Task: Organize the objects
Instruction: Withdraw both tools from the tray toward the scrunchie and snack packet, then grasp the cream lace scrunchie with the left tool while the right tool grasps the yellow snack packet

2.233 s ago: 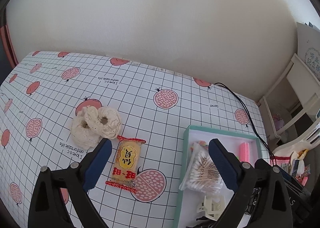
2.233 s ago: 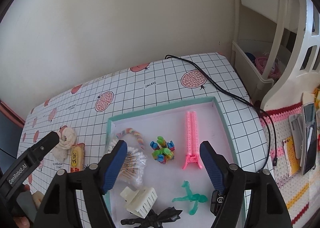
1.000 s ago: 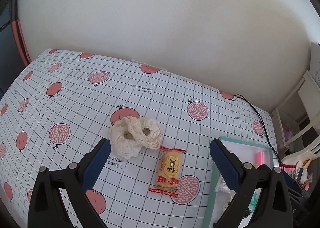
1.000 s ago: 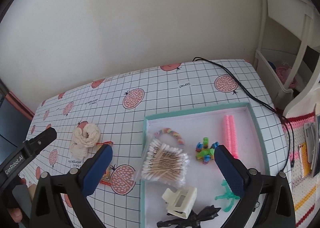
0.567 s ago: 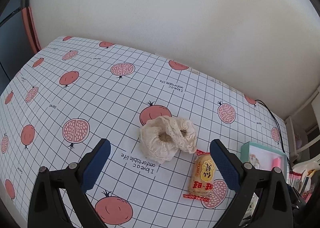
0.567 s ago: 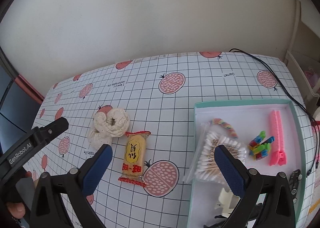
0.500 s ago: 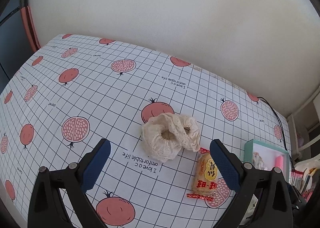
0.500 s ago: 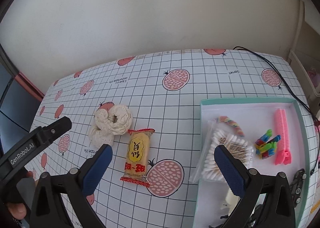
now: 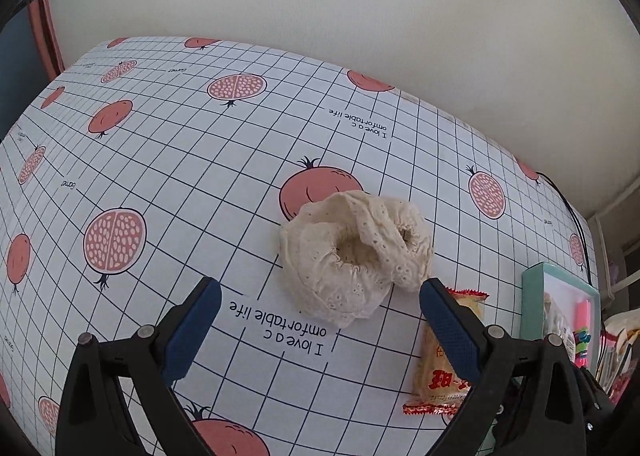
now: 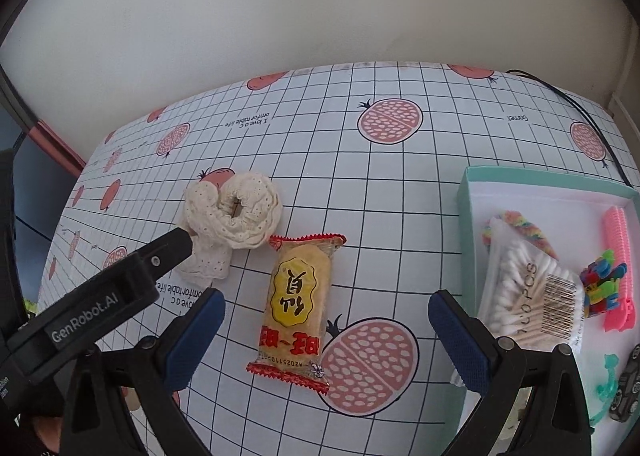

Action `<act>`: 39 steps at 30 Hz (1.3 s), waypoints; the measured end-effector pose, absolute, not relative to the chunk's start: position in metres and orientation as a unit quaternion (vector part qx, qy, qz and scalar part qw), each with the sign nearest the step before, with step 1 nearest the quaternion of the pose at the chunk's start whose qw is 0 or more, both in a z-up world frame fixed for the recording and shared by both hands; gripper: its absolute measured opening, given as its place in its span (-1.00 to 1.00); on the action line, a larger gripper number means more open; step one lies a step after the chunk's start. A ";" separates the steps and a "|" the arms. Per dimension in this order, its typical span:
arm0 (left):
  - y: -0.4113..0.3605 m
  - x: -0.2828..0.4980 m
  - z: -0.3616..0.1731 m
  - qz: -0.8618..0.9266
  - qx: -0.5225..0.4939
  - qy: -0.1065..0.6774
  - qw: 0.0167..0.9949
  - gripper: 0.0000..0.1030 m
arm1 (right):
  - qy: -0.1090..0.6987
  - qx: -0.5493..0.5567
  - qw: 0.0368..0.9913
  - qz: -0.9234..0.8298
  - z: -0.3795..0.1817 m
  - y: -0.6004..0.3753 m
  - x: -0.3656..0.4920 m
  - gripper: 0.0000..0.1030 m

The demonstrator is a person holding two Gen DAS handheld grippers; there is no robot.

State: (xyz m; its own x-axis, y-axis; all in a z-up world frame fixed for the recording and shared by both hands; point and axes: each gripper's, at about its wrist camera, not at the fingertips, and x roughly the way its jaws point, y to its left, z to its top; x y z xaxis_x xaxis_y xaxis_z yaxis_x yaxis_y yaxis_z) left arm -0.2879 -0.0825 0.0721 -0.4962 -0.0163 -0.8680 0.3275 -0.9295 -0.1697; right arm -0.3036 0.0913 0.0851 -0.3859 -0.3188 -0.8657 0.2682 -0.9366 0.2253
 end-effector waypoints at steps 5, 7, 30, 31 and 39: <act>-0.086 -0.292 0.063 -0.850 0.489 0.165 0.101 0.93 | -0.014 0.531 0.181 -0.827 0.072 0.083 -0.305 1.00; -0.085 -0.295 0.060 -0.851 0.489 0.162 0.102 0.93 | -0.012 0.534 0.181 -0.826 0.068 0.081 -0.306 1.00; -0.077 -0.300 0.047 -0.853 0.488 0.152 0.102 0.46 | 0.013 0.527 0.188 -0.829 0.059 0.070 -0.307 1.00; -0.077 -0.300 0.047 -0.853 0.489 0.151 0.102 0.46 | 0.013 0.527 0.188 -0.829 0.058 0.070 -0.307 1.00; -0.081 -0.299 0.043 -0.849 0.492 0.159 0.104 0.07 | 0.023 0.527 0.187 -0.829 0.057 0.068 -0.304 0.95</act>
